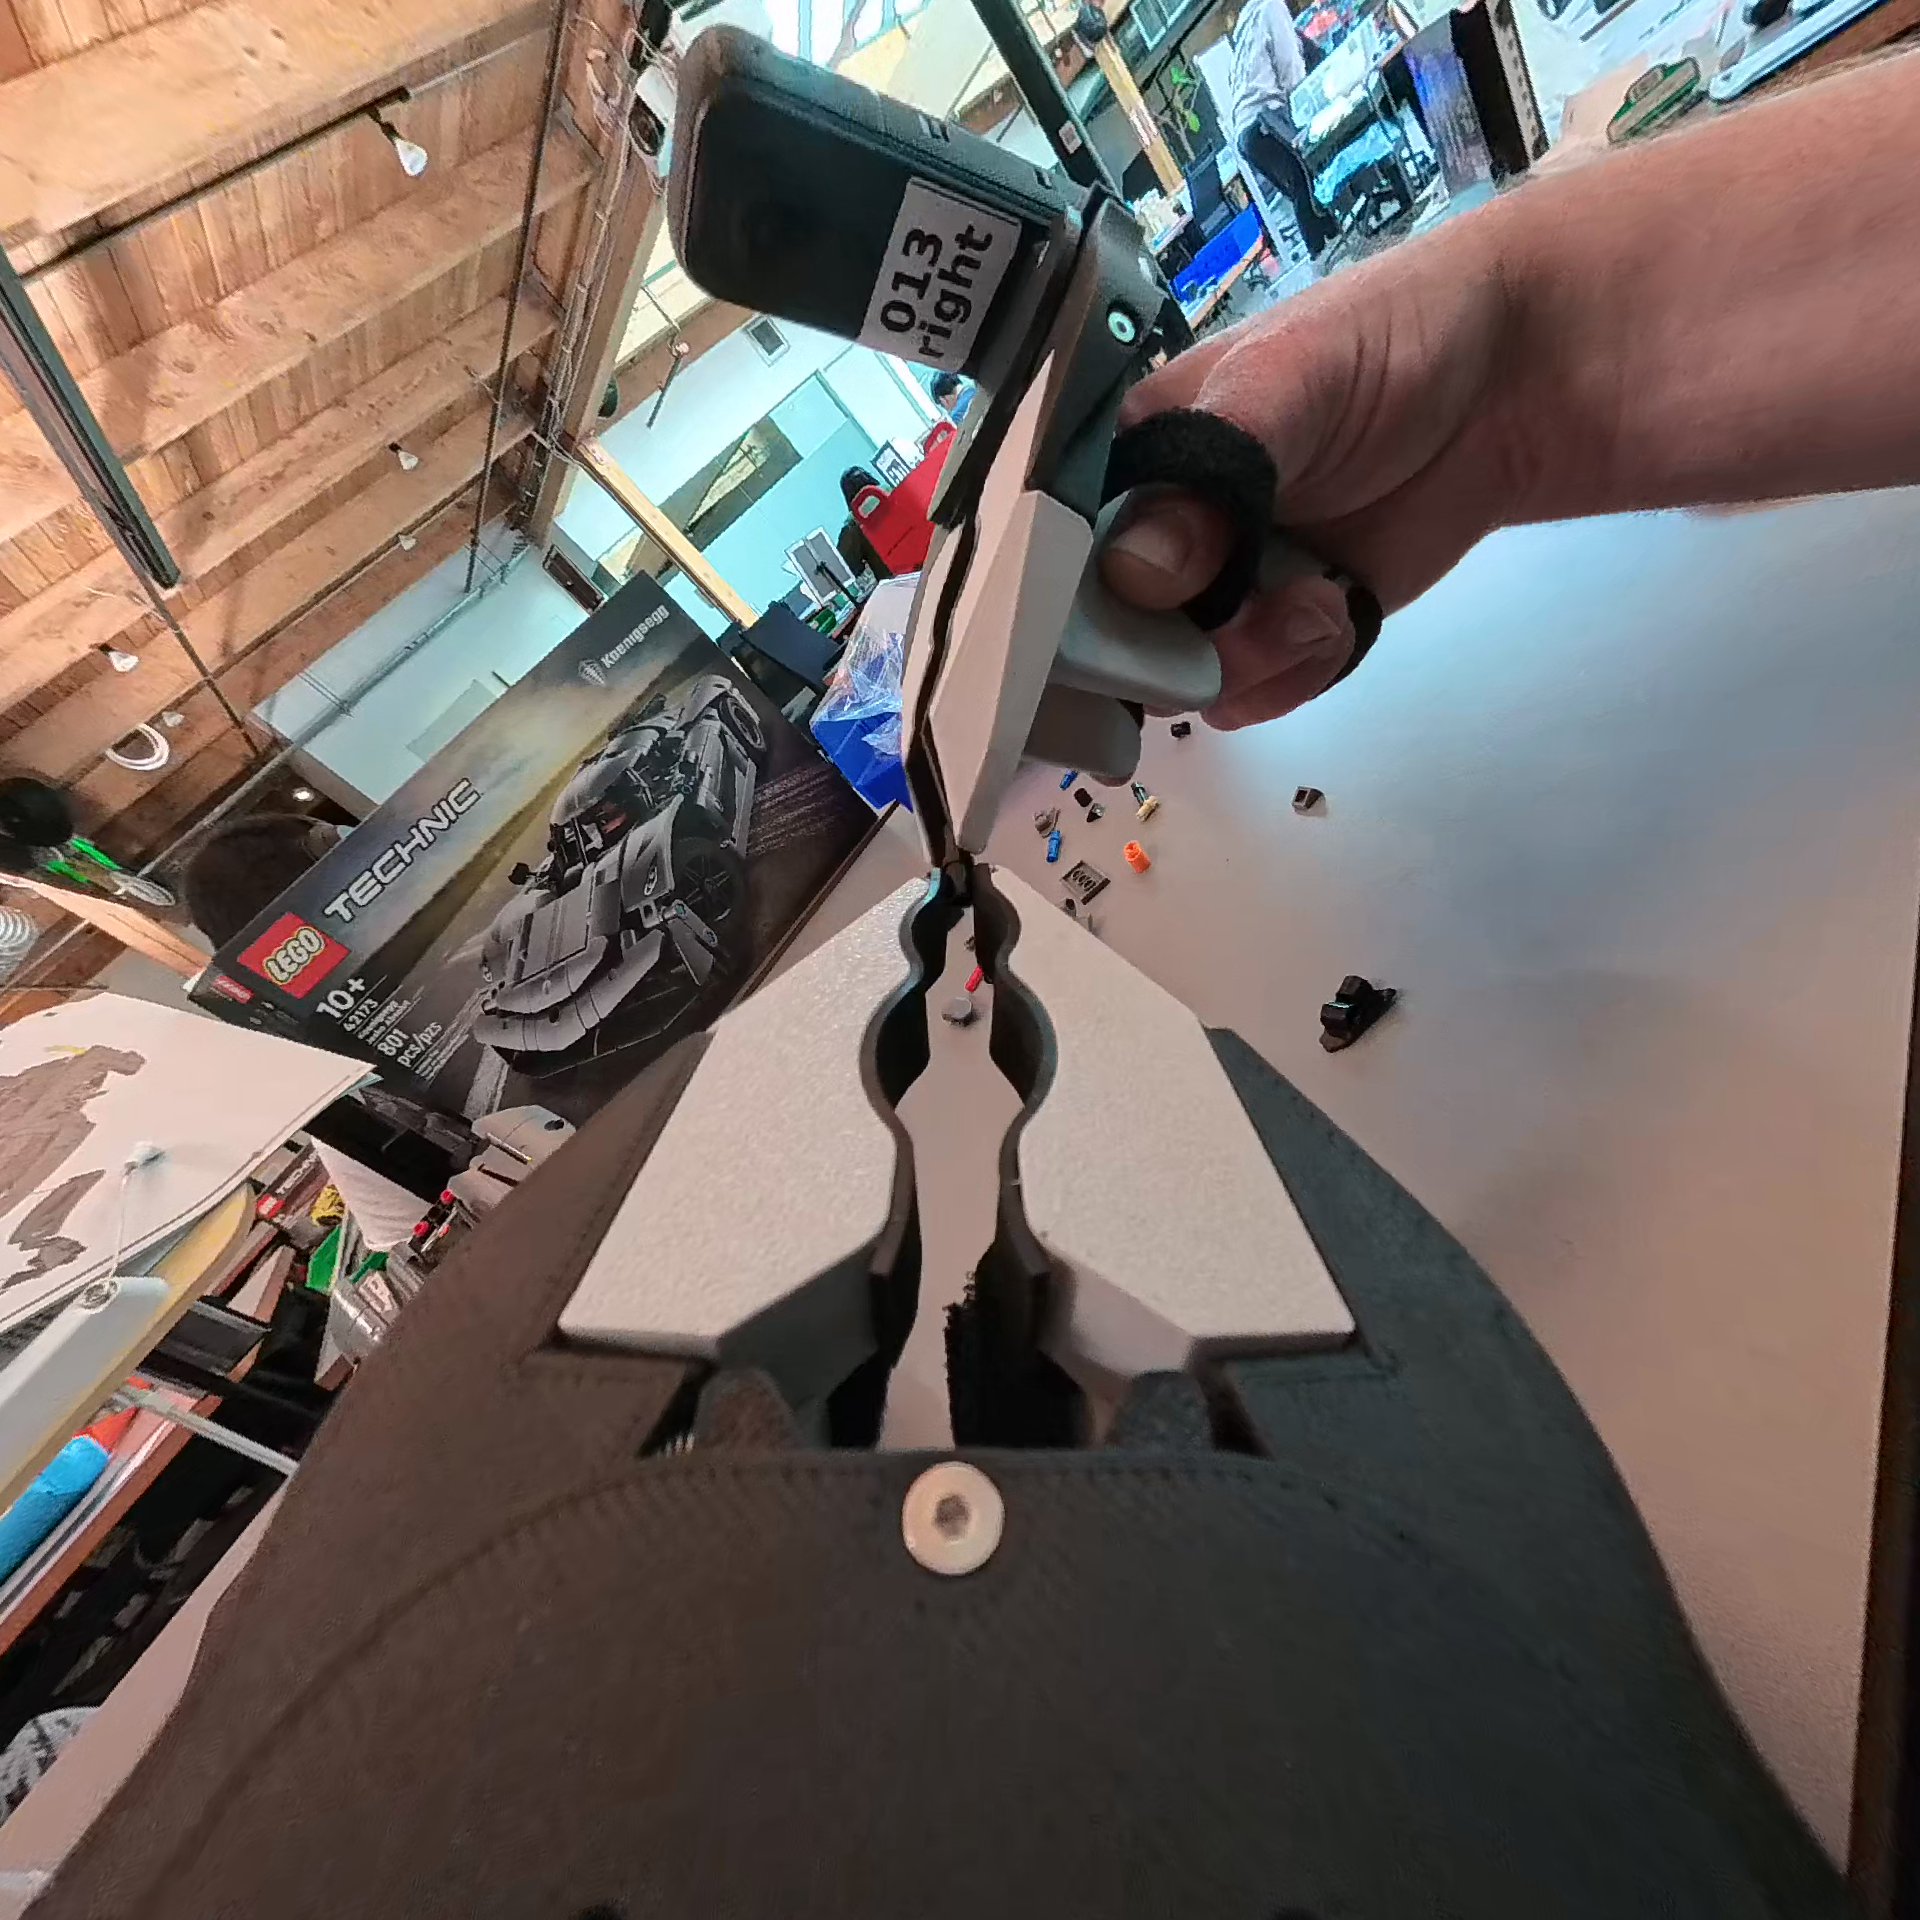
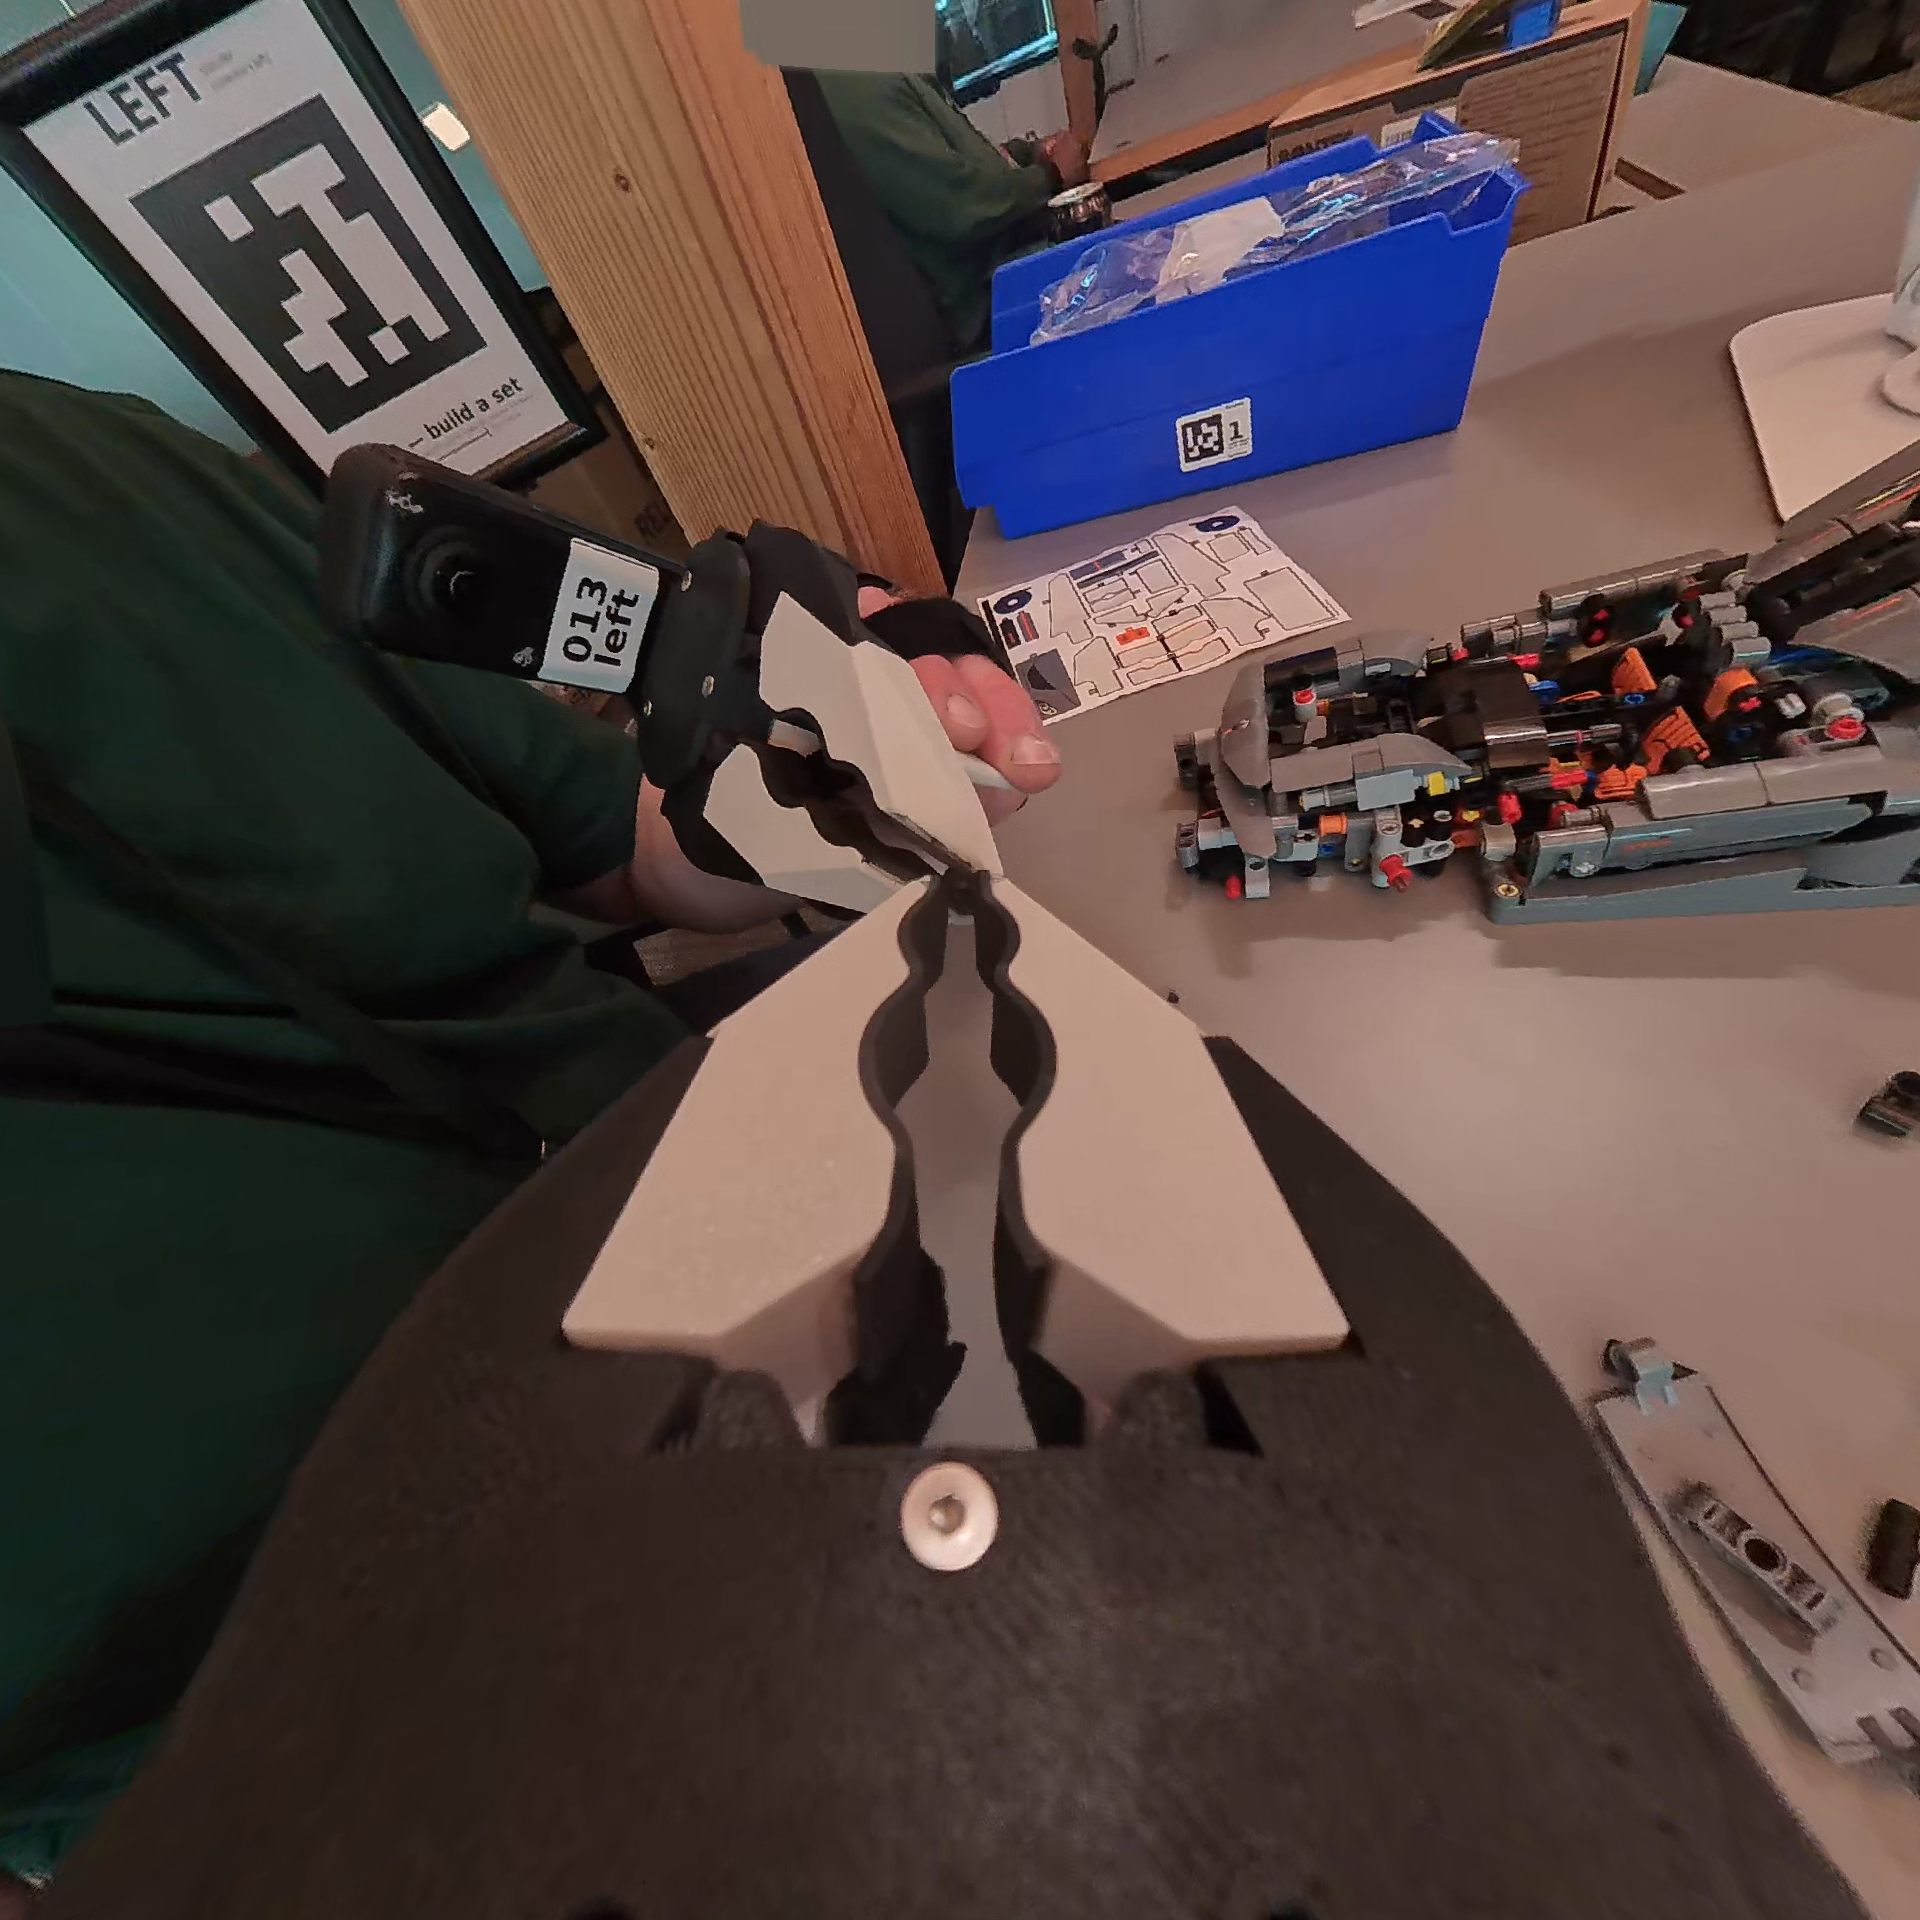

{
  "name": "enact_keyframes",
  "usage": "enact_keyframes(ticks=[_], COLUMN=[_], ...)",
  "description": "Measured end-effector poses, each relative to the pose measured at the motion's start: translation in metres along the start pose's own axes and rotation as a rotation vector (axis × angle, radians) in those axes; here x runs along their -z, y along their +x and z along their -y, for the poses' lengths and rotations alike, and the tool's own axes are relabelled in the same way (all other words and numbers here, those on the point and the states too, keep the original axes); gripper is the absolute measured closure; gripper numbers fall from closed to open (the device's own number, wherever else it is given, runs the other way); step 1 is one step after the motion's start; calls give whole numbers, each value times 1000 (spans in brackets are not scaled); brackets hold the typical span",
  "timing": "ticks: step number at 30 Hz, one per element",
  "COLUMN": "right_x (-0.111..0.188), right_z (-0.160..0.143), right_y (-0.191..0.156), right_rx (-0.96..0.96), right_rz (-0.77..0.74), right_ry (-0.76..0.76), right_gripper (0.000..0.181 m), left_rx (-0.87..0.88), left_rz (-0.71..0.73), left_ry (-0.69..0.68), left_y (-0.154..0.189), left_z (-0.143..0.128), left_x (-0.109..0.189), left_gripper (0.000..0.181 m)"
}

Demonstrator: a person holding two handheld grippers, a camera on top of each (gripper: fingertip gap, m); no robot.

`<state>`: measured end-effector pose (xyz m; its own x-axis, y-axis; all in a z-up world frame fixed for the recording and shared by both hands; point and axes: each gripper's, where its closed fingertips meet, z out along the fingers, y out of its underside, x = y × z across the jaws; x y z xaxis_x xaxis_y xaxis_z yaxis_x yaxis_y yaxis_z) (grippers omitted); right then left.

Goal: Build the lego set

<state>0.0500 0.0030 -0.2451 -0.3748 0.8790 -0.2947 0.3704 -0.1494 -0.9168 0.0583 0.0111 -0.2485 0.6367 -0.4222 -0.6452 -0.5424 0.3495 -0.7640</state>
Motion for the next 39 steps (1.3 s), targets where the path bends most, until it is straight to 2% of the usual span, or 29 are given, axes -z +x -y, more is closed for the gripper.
enact_keyframes(ticks=[3,7,9,12,15,20,33,39], right_x=[-1,-3,-6,-13,-23,-29,-33,-33], right_z=[0,-13,-29,-56,-81,-106,-108,-109], right_y=[-3,2,11,14,13,25,25,25], right_rx=[-5,14,33,71,104,138,149,185], right_rz=[14,-44,-108,-158,-185,-256,-252,-248], right_ry=[3,-90,-195,-359,-499,-649,-696,-771], right_gripper=[179,179,179,179,179,179,179,179], left_rx=[7,22,47,124,124,86,75,76], left_rz=[-17,-87,-167,-384,-469,-511,-563,-568], left_ry=[1,-50,-110,-251,-339,-406,-421,-411], left_y=[2,11,20,49,65,72,78,77], left_z=[0,-10,-22,-51,-72,-87,-94,-94], left_x=[1,2,5,15,21,18,14,12], left_gripper=[180,175,173,170,172,173,175,170])
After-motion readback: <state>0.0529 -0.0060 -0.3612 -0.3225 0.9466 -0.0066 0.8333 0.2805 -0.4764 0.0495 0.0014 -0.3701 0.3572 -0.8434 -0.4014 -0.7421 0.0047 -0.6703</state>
